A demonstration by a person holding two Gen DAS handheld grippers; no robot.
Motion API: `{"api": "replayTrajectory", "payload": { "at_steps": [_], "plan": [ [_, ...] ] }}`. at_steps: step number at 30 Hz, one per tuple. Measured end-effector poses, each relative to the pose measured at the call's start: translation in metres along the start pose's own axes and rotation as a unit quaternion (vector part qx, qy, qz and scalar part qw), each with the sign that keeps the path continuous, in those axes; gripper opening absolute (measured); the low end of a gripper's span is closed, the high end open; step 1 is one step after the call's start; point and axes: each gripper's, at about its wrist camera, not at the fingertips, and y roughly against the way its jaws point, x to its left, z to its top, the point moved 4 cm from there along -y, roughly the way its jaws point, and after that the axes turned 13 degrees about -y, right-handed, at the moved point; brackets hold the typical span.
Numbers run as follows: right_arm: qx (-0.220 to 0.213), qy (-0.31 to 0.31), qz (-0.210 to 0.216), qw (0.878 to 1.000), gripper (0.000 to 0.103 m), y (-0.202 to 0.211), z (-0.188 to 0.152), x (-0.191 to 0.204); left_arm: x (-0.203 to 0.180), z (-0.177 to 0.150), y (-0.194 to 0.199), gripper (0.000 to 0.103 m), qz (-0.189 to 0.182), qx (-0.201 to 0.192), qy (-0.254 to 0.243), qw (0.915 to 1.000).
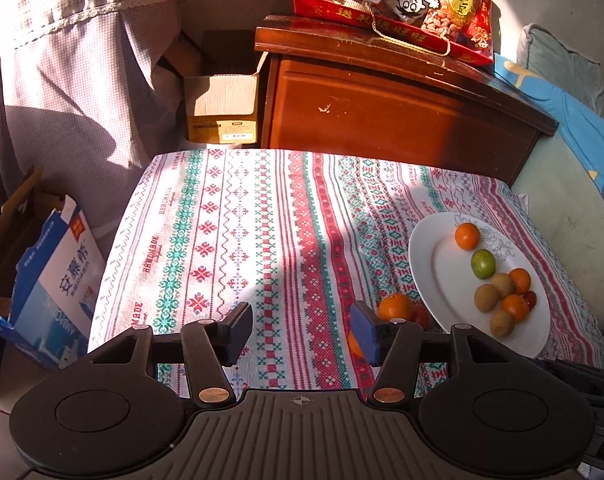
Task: Organize fruits
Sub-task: 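Withdraw both open tools from the plate toward the fruit pile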
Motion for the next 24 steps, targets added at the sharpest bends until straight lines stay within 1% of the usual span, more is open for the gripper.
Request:
{"api": "replayTrajectory", "payload": {
  "at_steps": [3,6,9,17,20,24],
  "plan": [
    [0.009,0.011,0.001,1.000,0.037,-0.011,-0.005,0.002,0.006,-0.001,0.000,0.057,0.007,0.001,0.004,1.0000],
    [0.009,0.027,-0.004,1.000,0.037,-0.020,-0.006,0.005,0.010,-0.003,-0.003,0.057,0.006,0.006,0.015,0.9999],
    [0.008,0.029,-0.006,1.000,0.037,-0.026,-0.005,0.004,0.012,-0.005,-0.004,0.057,0.005,0.011,0.015,0.9998],
    [0.004,0.041,-0.013,0.999,0.033,-0.039,-0.007,0.005,0.011,-0.015,-0.012,0.057,0.000,0.026,0.004,0.9997],
    [0.001,0.048,-0.011,0.999,0.026,-0.041,-0.008,0.008,0.010,-0.018,-0.014,0.057,-0.001,0.030,0.000,0.9995],
    [0.005,0.042,-0.008,0.999,0.026,-0.039,-0.008,0.007,0.008,-0.019,-0.015,0.057,-0.003,0.032,-0.003,0.9995]
  ]
}}
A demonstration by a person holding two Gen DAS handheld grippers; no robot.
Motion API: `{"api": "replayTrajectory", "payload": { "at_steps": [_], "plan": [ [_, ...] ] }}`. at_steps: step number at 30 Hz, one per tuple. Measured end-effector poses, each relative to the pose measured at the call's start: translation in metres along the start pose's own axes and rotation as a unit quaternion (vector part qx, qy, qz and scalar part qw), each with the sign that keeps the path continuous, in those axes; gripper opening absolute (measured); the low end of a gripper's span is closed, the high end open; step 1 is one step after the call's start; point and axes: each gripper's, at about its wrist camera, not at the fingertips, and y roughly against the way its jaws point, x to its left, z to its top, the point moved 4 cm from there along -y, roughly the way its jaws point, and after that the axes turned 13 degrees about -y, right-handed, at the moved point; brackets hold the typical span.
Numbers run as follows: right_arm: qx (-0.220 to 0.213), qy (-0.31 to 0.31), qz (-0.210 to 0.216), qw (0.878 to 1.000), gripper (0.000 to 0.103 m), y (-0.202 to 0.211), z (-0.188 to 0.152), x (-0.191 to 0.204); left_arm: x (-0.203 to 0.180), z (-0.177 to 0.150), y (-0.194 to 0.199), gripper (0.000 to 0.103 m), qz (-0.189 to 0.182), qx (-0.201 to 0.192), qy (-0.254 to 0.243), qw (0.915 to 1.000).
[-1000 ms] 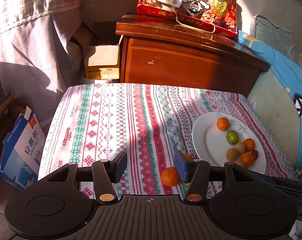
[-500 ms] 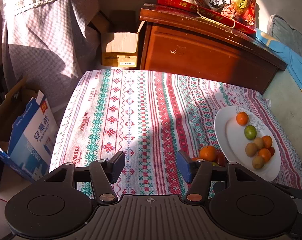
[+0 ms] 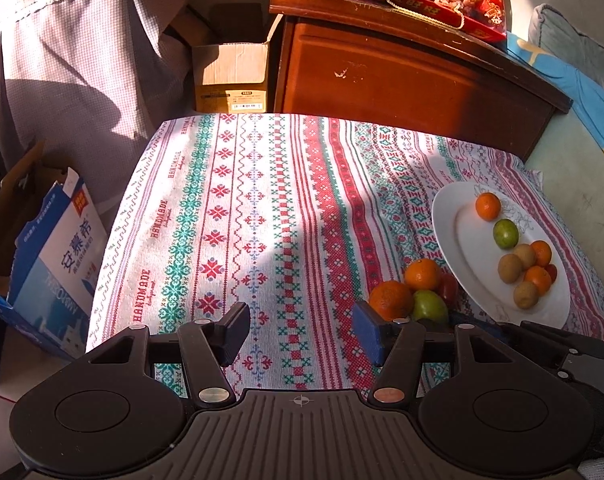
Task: Organize fruits
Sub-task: 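Withdraw both open tools from the plate toward the fruit pile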
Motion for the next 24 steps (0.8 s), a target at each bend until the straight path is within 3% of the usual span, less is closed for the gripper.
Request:
{"api": "replayTrajectory", "payload": {
  "at_steps": [14,24],
  "plan": [
    [0.012,0.001,-0.015,1.000,0.026,0.032,-0.015,-0.016,-0.026,0.002,-0.010,0.057,-0.020,-0.008,-0.031,0.9993],
    [0.005,0.014,-0.008,1.000,0.029,0.033,-0.016,-0.013,-0.051,0.008,-0.029,0.055,-0.023,-0.015,-0.065,0.9975]
  ]
}}
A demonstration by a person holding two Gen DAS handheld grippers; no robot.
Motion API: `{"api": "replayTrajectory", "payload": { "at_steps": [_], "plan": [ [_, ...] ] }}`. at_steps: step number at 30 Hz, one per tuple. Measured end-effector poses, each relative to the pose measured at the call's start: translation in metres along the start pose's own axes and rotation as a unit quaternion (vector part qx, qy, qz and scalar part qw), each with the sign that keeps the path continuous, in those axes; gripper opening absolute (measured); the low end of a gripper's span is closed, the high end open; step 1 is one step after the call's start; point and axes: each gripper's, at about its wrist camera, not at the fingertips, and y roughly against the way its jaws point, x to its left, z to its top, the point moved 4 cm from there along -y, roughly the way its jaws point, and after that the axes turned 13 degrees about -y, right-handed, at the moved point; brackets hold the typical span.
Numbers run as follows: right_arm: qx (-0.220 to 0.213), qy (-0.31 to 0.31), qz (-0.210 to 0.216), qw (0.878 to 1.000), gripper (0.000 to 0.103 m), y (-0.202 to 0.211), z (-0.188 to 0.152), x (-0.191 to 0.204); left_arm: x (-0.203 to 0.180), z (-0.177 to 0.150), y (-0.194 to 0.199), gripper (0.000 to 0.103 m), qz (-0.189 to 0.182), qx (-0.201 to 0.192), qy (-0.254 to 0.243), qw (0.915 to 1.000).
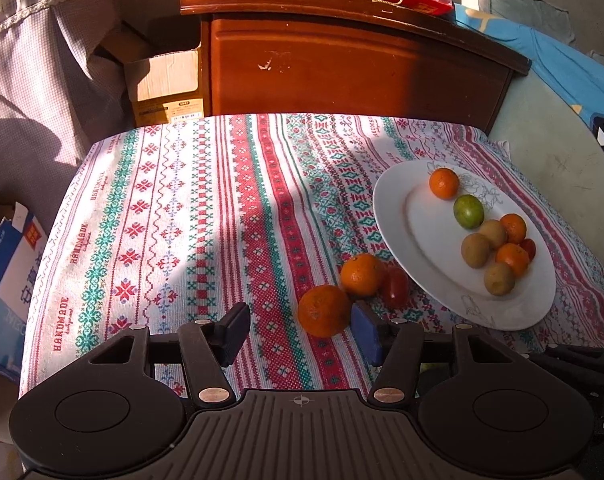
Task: Organize fruits
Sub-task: 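Withdraw both open tools from the plate toward the fruit pile, then grasp a mandarin with the left tool while the right tool grasps a green lime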
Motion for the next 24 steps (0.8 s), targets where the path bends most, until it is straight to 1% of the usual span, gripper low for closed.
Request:
{"api": "replayTrajectory", "payload": {
  "at_steps": [2,4,5,9,11,13,16,20,24],
  "plan": [
    [0.001,0.002,0.001,1.000,0.029,-0.001,-0.001,0.000,-0.002,0.000,-0.004,0.055,0.001,0.003,-0.003,1.0000],
    [0.000,0.001,0.001,1.000,0.029,-0.001,0.000,-0.001,-0.004,-0.002,-0.009,0.052,0.002,0.009,-0.006,0.9999],
    [-0.001,0.001,0.002,1.000,0.029,-0.002,0.000,-0.001,-0.005,-0.003,-0.010,0.052,0.004,0.011,-0.009,0.9999],
    [0.003,0.004,0.005,1.000,0.030,-0.005,-0.002,0.000,-0.009,-0.003,-0.011,0.051,0.007,0.006,-0.024,0.9997],
    [0.002,0.009,0.006,1.000,0.030,-0.006,-0.003,0.002,-0.010,-0.003,-0.011,0.045,0.008,0.005,-0.027,0.9996],
    [0.002,0.009,0.007,1.000,0.029,-0.006,-0.002,0.002,-0.011,-0.002,-0.010,0.035,0.005,0.003,-0.029,0.9996],
    [0.002,0.010,0.006,1.000,0.028,-0.006,-0.002,0.002,-0.011,-0.003,-0.009,0.028,0.006,0.001,-0.030,0.9995],
    [0.002,0.007,0.007,1.000,0.027,-0.005,-0.002,0.002,-0.013,-0.004,-0.008,0.028,0.009,-0.001,-0.032,0.9994],
    [-0.007,0.004,0.006,1.000,0.027,0.001,0.004,0.001,-0.009,-0.002,-0.004,0.028,0.007,-0.003,-0.016,0.9998]
  ]
}}
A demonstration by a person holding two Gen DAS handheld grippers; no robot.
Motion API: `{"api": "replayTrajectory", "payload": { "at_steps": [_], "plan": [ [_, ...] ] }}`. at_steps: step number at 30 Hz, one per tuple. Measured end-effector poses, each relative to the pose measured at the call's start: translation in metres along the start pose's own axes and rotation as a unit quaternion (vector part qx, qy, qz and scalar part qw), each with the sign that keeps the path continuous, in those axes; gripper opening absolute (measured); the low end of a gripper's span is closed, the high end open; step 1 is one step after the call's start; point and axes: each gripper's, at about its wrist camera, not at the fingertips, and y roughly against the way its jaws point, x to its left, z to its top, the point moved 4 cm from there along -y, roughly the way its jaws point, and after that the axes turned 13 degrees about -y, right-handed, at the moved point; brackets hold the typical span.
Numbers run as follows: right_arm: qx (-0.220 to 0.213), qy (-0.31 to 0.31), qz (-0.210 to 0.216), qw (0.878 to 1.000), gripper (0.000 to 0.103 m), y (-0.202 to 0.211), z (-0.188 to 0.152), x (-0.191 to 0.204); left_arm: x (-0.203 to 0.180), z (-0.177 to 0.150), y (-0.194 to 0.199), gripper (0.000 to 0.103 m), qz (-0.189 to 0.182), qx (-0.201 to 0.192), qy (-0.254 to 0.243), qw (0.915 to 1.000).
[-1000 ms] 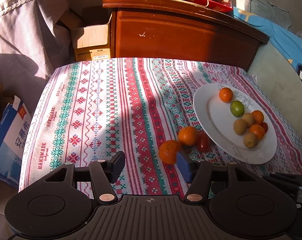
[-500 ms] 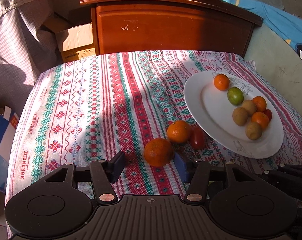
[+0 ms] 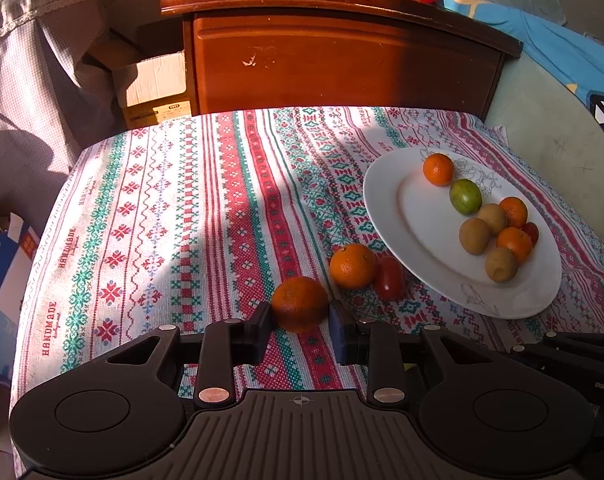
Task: Organize fruits
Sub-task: 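Grasp a mandarin with the left tool while the right tool grasps a green lime, then carry mandarin and lime onto the white plate and open both tools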
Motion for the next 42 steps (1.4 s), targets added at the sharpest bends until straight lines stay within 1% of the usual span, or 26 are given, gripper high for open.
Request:
{"api": "replayTrajectory", "payload": {
  "at_steps": [3,7,10,16,23,27,31,42],
  "plan": [
    [-0.011,-0.006,0.002,1.000,0.027,0.005,0.007,-0.001,0.005,0.003,0.005,0.028,0.003,-0.006,0.009,0.9999],
    [-0.030,-0.012,0.001,0.999,0.027,0.014,0.018,-0.003,0.010,0.009,0.010,0.028,-0.003,-0.014,0.028,0.9995],
    [-0.050,-0.020,-0.003,0.999,0.027,0.022,0.031,-0.009,0.010,0.017,0.017,0.028,-0.006,-0.027,0.032,0.9991],
    [-0.084,-0.047,-0.026,0.995,0.027,0.035,0.062,-0.031,0.004,0.041,0.030,0.028,-0.028,-0.058,0.038,0.9972],
    [-0.109,-0.088,-0.044,0.989,0.027,0.046,0.091,-0.065,-0.011,0.064,0.026,0.028,-0.046,-0.071,0.035,0.9958],
    [-0.108,-0.105,-0.049,0.987,0.027,0.039,0.102,-0.082,-0.023,0.074,0.019,0.028,-0.055,-0.075,0.028,0.9953],
    [-0.099,-0.118,-0.058,0.986,0.027,0.027,0.106,-0.096,-0.032,0.078,0.007,0.028,-0.063,-0.069,0.026,0.9953],
    [-0.076,-0.127,-0.070,0.987,0.028,0.002,0.104,-0.113,-0.050,0.080,-0.025,0.028,-0.078,-0.046,0.024,0.9956]
  ]
}}
